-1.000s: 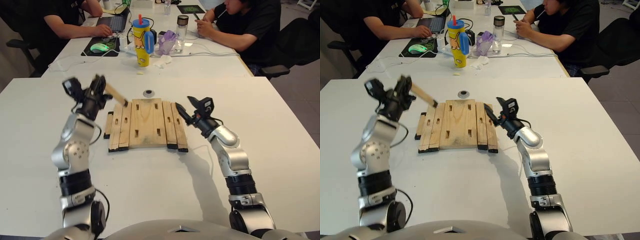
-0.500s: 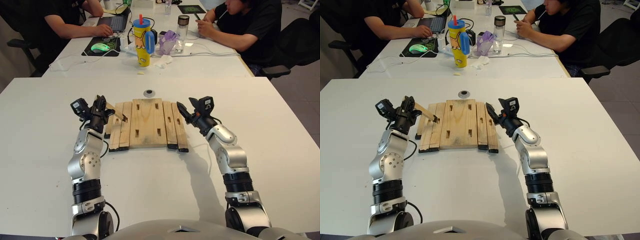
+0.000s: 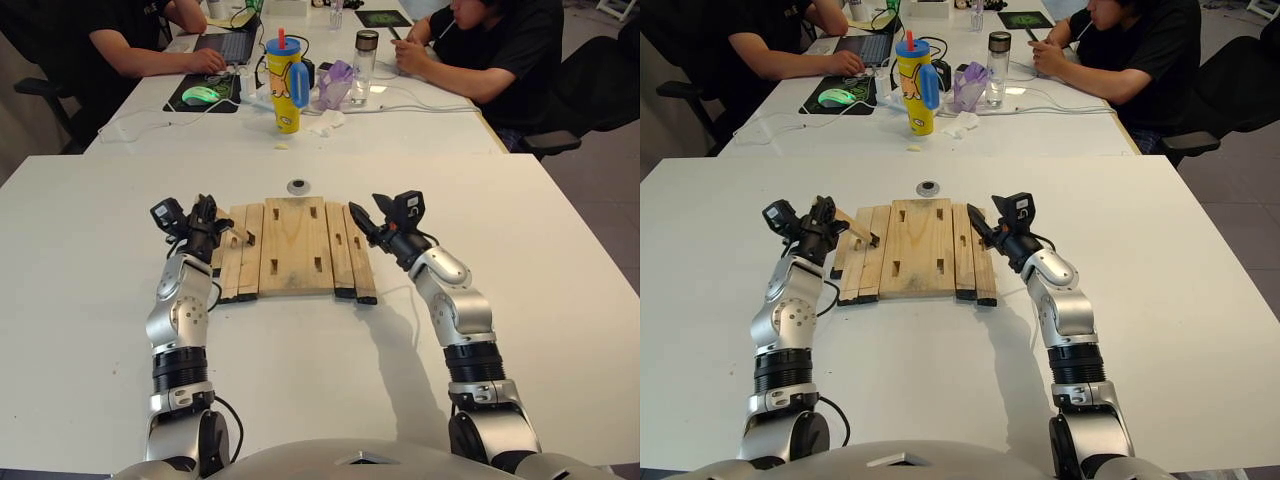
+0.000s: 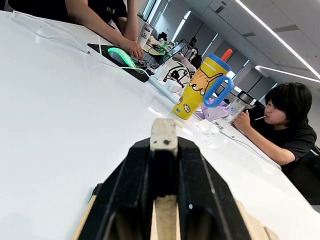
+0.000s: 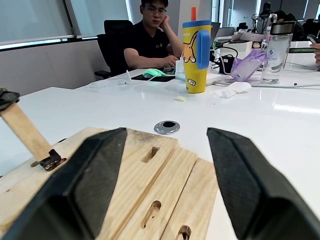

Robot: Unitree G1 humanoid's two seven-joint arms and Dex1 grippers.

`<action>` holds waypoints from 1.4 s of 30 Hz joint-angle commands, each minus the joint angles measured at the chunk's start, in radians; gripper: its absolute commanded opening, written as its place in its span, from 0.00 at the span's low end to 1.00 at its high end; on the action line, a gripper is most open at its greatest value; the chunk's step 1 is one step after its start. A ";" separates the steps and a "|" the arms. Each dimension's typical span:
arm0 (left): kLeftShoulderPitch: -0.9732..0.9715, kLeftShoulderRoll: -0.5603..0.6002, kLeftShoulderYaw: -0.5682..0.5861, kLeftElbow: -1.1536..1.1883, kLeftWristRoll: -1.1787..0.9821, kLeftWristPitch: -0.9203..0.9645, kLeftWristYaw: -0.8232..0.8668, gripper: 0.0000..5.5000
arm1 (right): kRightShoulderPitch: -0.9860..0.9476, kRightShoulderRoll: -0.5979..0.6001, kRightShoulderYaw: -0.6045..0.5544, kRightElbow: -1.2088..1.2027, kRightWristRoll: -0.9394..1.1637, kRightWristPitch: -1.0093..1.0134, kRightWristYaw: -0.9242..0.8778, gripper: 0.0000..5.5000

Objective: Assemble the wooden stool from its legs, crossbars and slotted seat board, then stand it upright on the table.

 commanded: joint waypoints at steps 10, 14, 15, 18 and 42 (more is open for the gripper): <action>0.016 0.037 -0.104 0.023 0.167 0.056 0.061 0.08 | -0.001 0.005 0.023 -0.027 -0.015 0.006 -0.023 0.54; 0.082 0.019 -0.148 -0.013 0.229 0.077 0.100 0.08 | 0.014 0.007 0.047 -0.042 -0.033 0.008 -0.031 0.54; 0.104 0.014 -0.155 -0.027 0.240 0.081 0.111 0.08 | 0.019 0.008 0.052 -0.049 -0.036 0.010 -0.033 0.54; 0.167 -0.004 -0.167 -0.072 0.265 0.095 0.145 0.08 | 0.032 0.010 0.061 -0.069 -0.043 0.020 -0.041 0.54; 0.278 0.021 -0.285 -0.021 0.394 0.128 0.086 0.08 | 0.083 0.018 0.119 -0.149 -0.097 0.100 -0.113 0.54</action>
